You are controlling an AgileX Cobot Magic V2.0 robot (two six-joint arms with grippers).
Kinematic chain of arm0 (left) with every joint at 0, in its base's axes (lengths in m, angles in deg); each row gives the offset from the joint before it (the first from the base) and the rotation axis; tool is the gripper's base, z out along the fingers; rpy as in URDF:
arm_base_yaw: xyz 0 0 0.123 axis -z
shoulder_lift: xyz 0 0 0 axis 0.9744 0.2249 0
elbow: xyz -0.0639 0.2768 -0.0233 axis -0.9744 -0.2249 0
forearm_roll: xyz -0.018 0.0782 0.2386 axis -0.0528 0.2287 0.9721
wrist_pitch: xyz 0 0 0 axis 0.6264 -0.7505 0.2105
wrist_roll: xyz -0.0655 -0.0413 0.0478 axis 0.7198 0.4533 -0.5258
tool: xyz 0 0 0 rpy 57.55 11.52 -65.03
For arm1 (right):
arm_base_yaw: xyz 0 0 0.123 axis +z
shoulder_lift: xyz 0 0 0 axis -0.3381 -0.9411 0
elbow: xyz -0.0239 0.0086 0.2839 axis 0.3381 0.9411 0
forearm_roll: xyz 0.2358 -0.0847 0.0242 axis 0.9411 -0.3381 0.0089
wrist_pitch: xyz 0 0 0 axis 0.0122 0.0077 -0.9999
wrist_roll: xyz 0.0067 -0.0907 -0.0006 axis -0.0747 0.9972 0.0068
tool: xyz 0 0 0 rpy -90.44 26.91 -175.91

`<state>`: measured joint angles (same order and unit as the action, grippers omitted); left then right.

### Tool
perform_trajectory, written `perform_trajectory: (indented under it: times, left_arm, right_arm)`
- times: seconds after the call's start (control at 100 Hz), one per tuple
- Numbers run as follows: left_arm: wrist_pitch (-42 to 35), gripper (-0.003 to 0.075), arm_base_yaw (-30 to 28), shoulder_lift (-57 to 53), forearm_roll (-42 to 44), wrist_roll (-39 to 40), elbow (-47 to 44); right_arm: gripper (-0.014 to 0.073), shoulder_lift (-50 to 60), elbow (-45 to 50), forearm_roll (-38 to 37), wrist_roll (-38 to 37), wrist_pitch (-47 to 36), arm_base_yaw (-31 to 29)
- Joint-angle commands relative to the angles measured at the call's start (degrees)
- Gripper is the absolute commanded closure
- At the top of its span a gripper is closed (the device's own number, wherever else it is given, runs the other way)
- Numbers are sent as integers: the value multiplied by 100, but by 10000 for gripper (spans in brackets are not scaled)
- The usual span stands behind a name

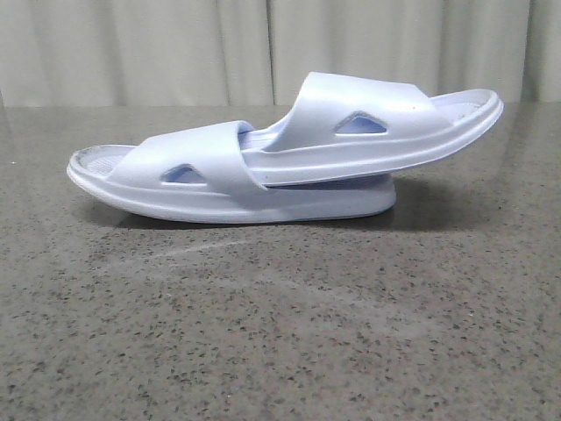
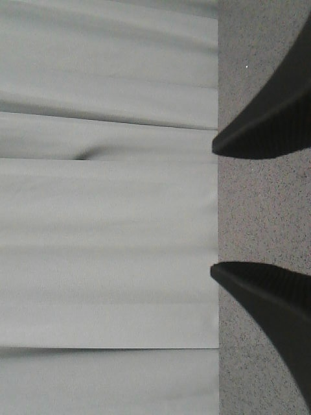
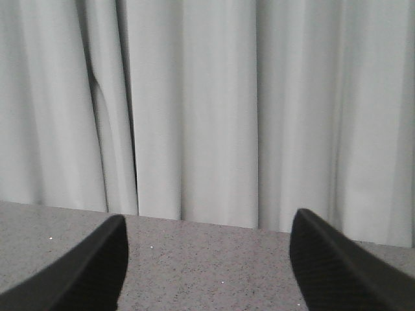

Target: Insert blue slippers together front up

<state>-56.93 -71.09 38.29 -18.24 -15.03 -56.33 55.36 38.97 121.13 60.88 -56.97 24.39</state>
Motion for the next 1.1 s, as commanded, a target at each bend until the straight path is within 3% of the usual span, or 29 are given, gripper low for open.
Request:
perform_trajectory:
  times: [0.0,0.18,0.44,0.56,0.7,0.83,0.95,1.09]
  left_arm:
    - [-74,400,54,-295,-17,-6,-47]
    - [-74,400,54,-986,603,-6,-597]
    - [-94,400,54,-1443,602,-6,-1382]
    - [-182,400,54,-1443,602,-6,-1593]
    - [-202,400,54,-1443,602,-6,-1658]
    - [-202,428,54,-1443,602,-6,-1658]
    - [-202,546,54,-1443,602,-6,-1658]
    - [-202,703,54,-1443,602,-6,-1658]
  right_arm:
    - [131,387,177,-109,77,-389,8]
    - [131,1117,843,-174,77,-389,8]
    - [132,1351,1702,-174,77,-373,8]
    - [173,1351,1819,-174,77,-396,8]
    - [297,1351,1819,-174,77,-575,8]
    - [473,1351,1819,-174,77,-718,8]
    - [625,1351,1819,-174,77,-780,8]
    - [701,1351,1819,-174,77,-779,8]
